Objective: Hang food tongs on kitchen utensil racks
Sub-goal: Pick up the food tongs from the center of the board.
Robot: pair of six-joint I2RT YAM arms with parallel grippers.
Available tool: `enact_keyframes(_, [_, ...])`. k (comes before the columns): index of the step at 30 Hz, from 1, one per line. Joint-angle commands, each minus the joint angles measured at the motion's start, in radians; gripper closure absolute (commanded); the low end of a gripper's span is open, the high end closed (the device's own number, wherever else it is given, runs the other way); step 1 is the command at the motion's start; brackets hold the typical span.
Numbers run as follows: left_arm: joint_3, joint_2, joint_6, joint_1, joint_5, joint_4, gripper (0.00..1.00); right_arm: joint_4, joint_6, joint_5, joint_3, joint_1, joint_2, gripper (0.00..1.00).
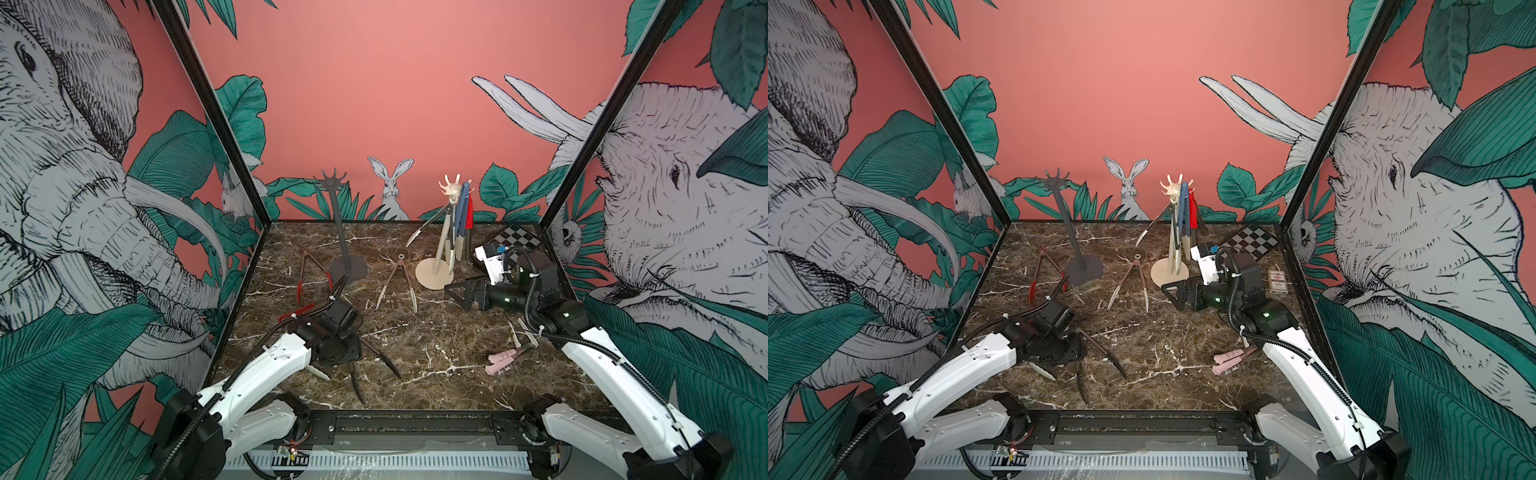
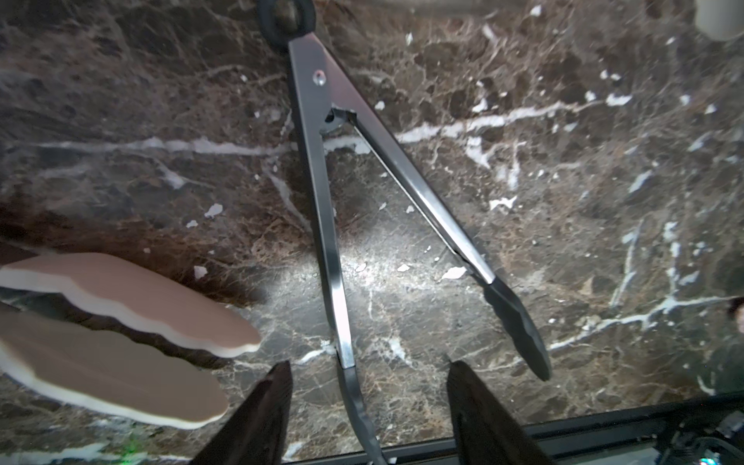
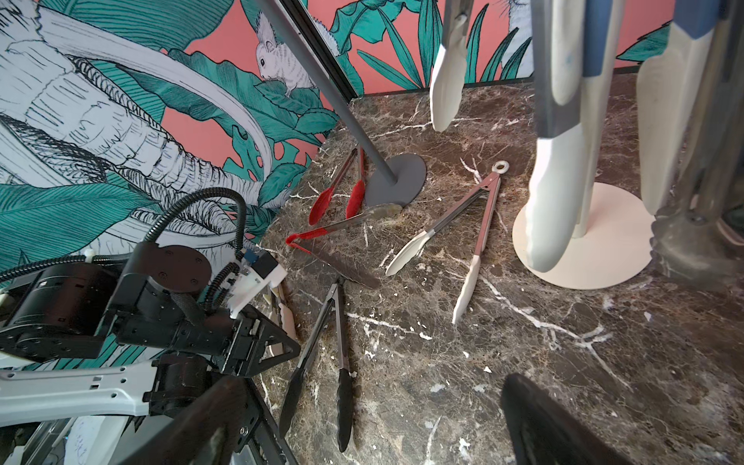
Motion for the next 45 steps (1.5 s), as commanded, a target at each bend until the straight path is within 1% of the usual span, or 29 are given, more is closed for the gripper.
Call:
enact_keyframes(1, [-0.022, 0.015, -0.035, -0.024, -0.036, 0.009, 0.39, 0.039, 0.0, -0.016, 0.015, 0.008, 0.001, 0.01])
enact_keyframes(9, [-0.069, 0.064, -0.044, -0.032, -0.049, 0.078, 0.51, 0.031, 0.0, -0.035, 0.017, 0.008, 0.006, 0.01])
enact_keyframes(15, [-0.063, 0.097, -0.031, -0.032, -0.084, 0.08, 0.58, 0.031, 0.001, -0.047, 0.003, 0.01, 0.001, 0.01])
enact_keyframes(25, [-0.057, 0.165, -0.01, -0.032, -0.094, 0.094, 0.68, 0.039, 0.008, -0.059, -0.016, 0.01, -0.004, 0.01])
enact_keyframes(28, [-0.057, 0.176, -0.007, -0.032, -0.093, 0.105, 0.73, 0.041, 0.01, -0.06, -0.019, 0.01, -0.005, 0.01])
enact_keyframes(32, [-0.062, 0.195, -0.001, -0.032, -0.081, 0.121, 0.82, 0.044, 0.008, -0.059, -0.025, 0.01, -0.008, 0.01])
enact_keyframes(41, [-0.046, 0.168, 0.028, -0.033, -0.097, 0.104, 0.9, 0.046, 0.0, -0.056, -0.033, 0.01, -0.018, 0.01])
enact_keyframes(45, [-0.012, 0.147, 0.054, -0.033, -0.118, 0.073, 0.92, 0.047, -0.004, -0.057, -0.034, 0.01, -0.02, 0.01])
